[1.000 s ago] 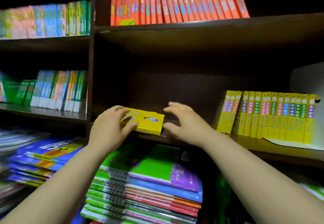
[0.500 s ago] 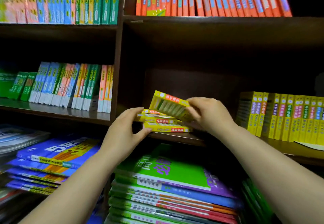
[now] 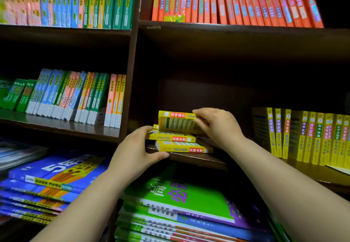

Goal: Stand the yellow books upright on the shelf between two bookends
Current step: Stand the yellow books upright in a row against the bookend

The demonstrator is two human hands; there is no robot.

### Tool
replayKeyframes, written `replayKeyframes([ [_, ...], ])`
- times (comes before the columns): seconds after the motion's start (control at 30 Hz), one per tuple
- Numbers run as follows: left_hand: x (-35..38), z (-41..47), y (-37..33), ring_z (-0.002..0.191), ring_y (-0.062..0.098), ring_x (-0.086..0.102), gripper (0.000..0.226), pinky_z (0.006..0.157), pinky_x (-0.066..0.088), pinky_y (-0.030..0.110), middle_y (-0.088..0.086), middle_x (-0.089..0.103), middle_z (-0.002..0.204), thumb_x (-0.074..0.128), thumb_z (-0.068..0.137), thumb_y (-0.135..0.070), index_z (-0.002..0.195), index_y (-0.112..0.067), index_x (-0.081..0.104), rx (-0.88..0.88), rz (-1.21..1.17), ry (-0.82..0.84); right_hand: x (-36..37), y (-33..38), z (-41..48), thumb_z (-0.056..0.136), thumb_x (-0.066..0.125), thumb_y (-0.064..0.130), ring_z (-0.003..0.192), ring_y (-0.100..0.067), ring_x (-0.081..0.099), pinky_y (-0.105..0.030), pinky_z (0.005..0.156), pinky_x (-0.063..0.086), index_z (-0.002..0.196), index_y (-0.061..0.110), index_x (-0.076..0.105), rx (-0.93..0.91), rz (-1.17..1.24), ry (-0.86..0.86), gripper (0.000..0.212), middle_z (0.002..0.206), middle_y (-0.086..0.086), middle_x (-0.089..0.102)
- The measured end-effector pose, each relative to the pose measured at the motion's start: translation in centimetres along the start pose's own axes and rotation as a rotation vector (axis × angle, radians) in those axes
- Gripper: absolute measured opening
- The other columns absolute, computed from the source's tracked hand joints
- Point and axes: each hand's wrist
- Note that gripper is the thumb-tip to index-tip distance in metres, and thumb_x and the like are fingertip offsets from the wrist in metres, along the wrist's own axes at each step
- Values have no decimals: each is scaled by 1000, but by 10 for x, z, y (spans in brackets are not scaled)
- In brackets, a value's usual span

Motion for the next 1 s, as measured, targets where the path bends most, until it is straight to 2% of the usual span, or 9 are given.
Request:
replayKeyframes([
  [0.1,-2,1,1,112,15,54,65,79,35,22,-3,59,123,75,62,-42,119,-20,53,7,5,-12,-1,-2,4,89,53,24,111,-25,60,-37,89,47,118,11,60,48,50,-124,32,119,-7,66],
  [0.17,-2,0,2,113,14,54,64,79,36,21,-3,59,124,75,62,-42,119,-21,54,8,8,-7,3,0,12,89,53,23,111,-26,60,-36,88,47,119,11,60,49,28,-140,32,119,-7,66],
  [0.33,-4,1,2,113,12,53,63,78,35,19,-5,59,124,74,63,-44,118,-22,54,10,13,-6,28,12,37,92,47,26,109,-27,58,-35,87,46,120,14,57,90,-65,120,32,120,-7,64],
  [0.5,-3,0,5,113,11,52,63,79,34,17,-8,59,124,74,62,-45,118,-23,54,15,-2,-2,45,15,50,91,49,24,98,-30,62,-38,83,49,110,10,63,140,-138,319,27,108,-12,68],
  [0.63,-3,-1,7,113,12,53,62,79,35,18,-6,60,123,74,62,-45,117,-23,55,28,-1,-10,41,12,61,86,57,36,96,-27,61,-36,79,49,108,10,63,132,-162,535,34,106,-10,66],
  [0.73,-1,-1,8,115,12,51,63,81,35,19,-7,59,124,74,62,-46,117,-24,54,31,6,-13,39,6,66,86,56,37,102,-26,59,-35,83,48,114,10,59,78,-160,688,39,113,-10,64],
  [0.83,-1,-1,9,116,11,51,64,81,34,19,-8,58,125,72,62,-48,118,-24,53,39,13,-19,39,11,74,87,57,32,103,-24,58,-32,84,47,121,11,54,19,-179,747,40,117,-8,62],
  [0.9,-2,-1,10,116,11,50,67,81,34,19,-9,57,126,70,60,-52,119,-25,53,43,17,-8,40,17,80,84,59,26,97,-24,60,-31,76,47,114,11,58,-39,-224,764,33,111,-9,64],
  [1.0,-3,-2,9,116,11,50,70,82,35,20,-9,56,127,68,57,-57,118,-26,53,50,13,-4,41,21,82,79,62,22,78,-23,56,-28,59,42,103,10,60,-108,-289,700,27,95,-8,64],
])
Point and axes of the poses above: each hand's wrist, its own z-axis towards the middle knuckle, its own x-axis out of the palm, y = z × x
